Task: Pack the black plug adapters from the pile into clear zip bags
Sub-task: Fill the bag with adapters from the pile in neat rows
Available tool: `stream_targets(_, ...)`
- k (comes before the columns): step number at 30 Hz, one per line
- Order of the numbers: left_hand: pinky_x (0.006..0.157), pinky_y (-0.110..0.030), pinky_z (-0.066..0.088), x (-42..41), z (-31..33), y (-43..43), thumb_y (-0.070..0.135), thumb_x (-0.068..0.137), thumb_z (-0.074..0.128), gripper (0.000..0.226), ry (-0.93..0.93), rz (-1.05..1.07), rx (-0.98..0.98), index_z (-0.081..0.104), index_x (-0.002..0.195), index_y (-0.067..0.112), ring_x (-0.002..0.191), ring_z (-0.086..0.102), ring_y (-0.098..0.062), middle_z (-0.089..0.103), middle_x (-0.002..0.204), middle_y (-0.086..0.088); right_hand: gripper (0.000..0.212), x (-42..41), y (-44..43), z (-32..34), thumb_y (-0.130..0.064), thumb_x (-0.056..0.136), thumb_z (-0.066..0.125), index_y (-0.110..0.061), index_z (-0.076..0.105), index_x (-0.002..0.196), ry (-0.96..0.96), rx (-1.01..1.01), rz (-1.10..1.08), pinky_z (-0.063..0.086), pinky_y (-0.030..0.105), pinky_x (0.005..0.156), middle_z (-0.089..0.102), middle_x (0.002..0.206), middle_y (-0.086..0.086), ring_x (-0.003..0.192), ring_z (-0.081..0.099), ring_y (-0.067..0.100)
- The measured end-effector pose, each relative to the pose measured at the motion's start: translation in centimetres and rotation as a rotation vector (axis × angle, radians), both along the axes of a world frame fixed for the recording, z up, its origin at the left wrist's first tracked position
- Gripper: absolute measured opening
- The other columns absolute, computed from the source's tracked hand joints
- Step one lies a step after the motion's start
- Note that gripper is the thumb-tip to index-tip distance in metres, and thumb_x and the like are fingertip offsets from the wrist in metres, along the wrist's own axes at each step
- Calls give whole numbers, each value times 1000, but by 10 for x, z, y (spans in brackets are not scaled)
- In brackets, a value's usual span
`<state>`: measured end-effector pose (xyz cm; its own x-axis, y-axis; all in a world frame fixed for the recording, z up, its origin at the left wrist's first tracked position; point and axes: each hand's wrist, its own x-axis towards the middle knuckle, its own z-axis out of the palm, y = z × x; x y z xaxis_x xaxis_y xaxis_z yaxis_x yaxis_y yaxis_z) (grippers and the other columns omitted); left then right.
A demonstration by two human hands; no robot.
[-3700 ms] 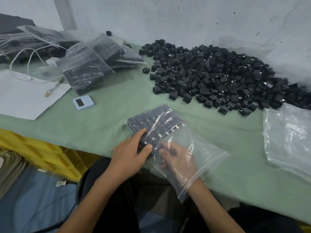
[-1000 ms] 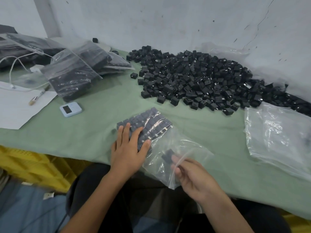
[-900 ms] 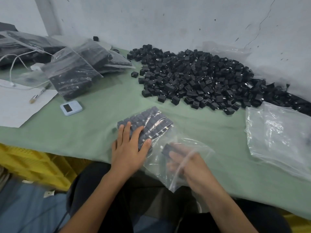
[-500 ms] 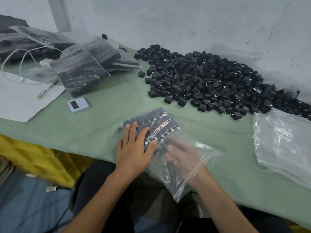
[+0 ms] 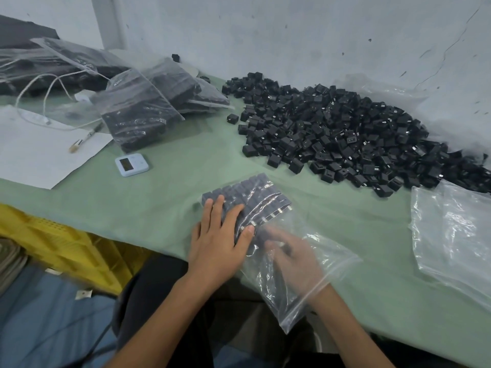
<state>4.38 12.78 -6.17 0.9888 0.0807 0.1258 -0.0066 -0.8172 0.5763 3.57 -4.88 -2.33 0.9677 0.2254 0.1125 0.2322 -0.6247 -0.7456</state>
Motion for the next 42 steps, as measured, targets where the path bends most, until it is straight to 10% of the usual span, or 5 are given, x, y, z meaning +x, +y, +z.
stream_targets(18, 121, -43, 5, 0, 3, 2, 59, 99, 23, 50, 22, -21, 28, 20, 148, 47, 151, -15, -11, -2, 167, 8, 33, 9, 0, -8, -35, 101, 51, -34, 60, 133, 158, 116, -11, 42, 35, 111, 58, 136, -19, 127, 51, 0)
stream_targets(23, 122, -45, 7, 17, 22, -9, 62, 95, 36, 44, -61, 9, 126, 44, 130, 36, 152, 2, -19, 20, 162, -2, 27, 8, -1, -16, -29, 103, 52, -34, 68, 124, 112, 159, 9, 46, 39, 105, 67, 124, -14, 119, 59, 7)
stream_targets(30, 120, -40, -9, 24, 17, -11, 65, 96, 30, 54, -31, -17, 179, 29, 146, 43, 153, -3, -16, 9, 167, 1, 41, -9, -20, 1, 1, 95, 60, -21, 62, 130, 264, 296, 159, 47, 37, 107, 67, 124, -8, 119, 61, 5)
stream_targets(36, 112, -27, -24, 23, 14, -11, 67, 94, 30, 59, -63, 8, 164, 31, 148, 44, 152, -5, -12, 9, 167, 5, 24, -55, -125, 66, -35, 95, 67, -23, 75, 114, 512, 160, 453, 51, 23, 90, 75, 108, -3, 102, 69, 10)
stream_targets(42, 119, -33, -14, 23, 14, -13, 66, 95, 29, 59, -53, 30, 168, 28, 150, 45, 152, -8, -9, 5, 167, 8, 20, 76, -136, 87, -20, 95, 64, -35, 75, 103, -3, 74, -47, 56, 27, 62, 73, 93, 0, 76, 66, 14)
